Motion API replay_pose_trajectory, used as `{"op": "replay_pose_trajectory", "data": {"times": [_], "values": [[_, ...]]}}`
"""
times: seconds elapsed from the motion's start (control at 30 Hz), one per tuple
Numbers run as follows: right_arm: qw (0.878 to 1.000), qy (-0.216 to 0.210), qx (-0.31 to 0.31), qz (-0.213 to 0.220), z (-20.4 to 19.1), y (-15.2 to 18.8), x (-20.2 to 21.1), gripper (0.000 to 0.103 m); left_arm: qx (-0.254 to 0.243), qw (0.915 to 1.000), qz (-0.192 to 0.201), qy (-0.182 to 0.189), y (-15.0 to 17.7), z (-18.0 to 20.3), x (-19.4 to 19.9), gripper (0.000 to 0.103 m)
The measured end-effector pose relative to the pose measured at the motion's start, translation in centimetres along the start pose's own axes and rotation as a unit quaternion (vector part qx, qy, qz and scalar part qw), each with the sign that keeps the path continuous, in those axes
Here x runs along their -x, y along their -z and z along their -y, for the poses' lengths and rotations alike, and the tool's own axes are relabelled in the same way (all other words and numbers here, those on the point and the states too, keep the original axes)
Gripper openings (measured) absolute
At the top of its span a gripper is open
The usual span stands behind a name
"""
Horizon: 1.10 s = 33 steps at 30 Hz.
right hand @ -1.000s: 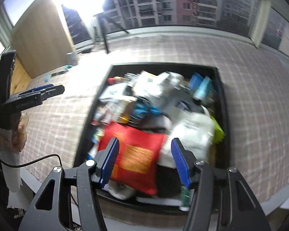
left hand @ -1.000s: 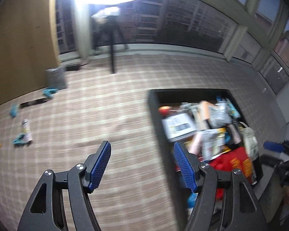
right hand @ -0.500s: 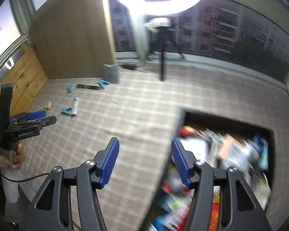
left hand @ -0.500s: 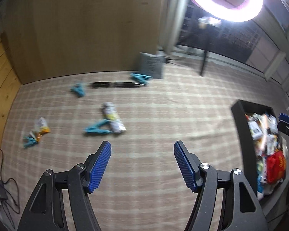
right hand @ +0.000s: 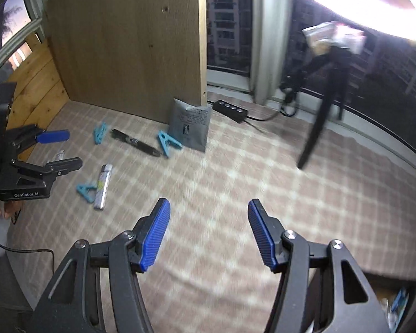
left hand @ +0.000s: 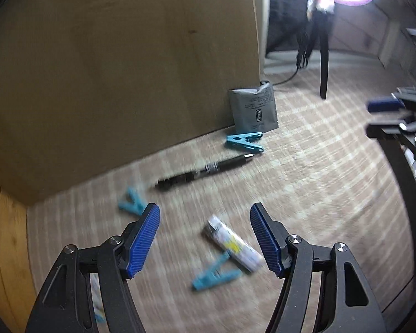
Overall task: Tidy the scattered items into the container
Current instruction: 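Move both tools back from the box toward the items by the wooden cabinet, then grasp the grey packet with the right tool while the left tool grasps the black pen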
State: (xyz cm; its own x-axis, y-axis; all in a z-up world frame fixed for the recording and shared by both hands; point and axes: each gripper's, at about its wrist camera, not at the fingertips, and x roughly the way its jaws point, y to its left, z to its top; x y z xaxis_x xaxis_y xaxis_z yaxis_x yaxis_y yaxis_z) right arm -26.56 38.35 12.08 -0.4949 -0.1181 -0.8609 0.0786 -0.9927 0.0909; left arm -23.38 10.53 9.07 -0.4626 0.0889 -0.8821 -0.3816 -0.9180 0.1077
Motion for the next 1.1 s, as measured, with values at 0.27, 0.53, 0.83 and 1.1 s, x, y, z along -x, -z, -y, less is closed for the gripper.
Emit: {"op": "replay_pose_trajectory", "data": {"times": [0.27, 0.53, 0.83, 1.1], "values": [[0.999, -0.014, 0.035, -0.022, 0.2, -3.4, -7.3, 0.057, -0.087, 0.9953, -0.036, 0.022, -2.9, -1.2, -6.0, 0.066], [0.998, -0.040, 0.034, -0.018, 1.0, -5.3, -10.8, 0.057, -0.126, 0.9891, -0.057, 0.049, -3.5, -1.0, -9.3, 0.066], [0.997, -0.063, 0.035, -0.010, 0.8, -6.5, -12.6, 0.057, -0.131, 0.9875, -0.055, 0.070, -3.6, -0.4, -10.3, 0.064], [0.996, -0.082, 0.028, -0.027, -0.3, -6.7, -14.4, 0.056, -0.121, 0.9861, -0.058, 0.098, -3.3, 0.2, -10.0, 0.033]]}}
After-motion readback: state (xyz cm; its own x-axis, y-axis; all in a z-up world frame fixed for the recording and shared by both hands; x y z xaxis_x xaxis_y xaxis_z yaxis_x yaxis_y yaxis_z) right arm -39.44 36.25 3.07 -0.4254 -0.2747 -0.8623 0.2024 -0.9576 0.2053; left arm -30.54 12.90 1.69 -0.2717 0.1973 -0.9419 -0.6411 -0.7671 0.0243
